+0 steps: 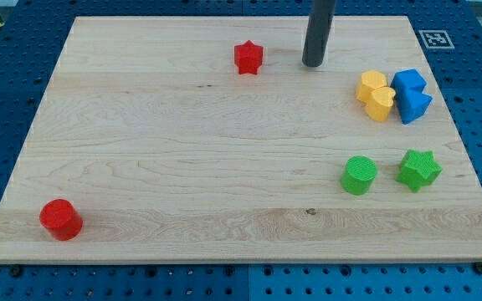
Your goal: Move the red star above the red circle
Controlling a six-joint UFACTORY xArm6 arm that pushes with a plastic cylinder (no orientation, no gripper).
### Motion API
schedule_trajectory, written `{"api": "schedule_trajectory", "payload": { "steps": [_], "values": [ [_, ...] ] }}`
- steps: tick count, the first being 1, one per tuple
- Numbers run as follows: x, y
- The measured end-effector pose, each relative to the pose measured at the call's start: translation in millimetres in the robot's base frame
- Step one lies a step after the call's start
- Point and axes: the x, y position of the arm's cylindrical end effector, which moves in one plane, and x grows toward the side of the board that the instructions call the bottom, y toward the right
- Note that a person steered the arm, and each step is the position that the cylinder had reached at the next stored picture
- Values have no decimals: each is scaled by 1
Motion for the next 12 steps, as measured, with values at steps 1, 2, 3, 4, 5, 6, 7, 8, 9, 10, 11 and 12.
{"api": "schedule_trajectory", "payload": {
  "steps": [1,2,3,4,5,6,7,8,9,10,11,12],
  "values": [
    [-14,-49],
    [-19,-61],
    [-4,-87],
    [6,-99],
    [-15,-104],
    [-24,-107],
    [-13,-145],
    [3,-146],
    [3,-150],
    [2,-165],
    [-7,-115],
    [5,-101]
  ]
}}
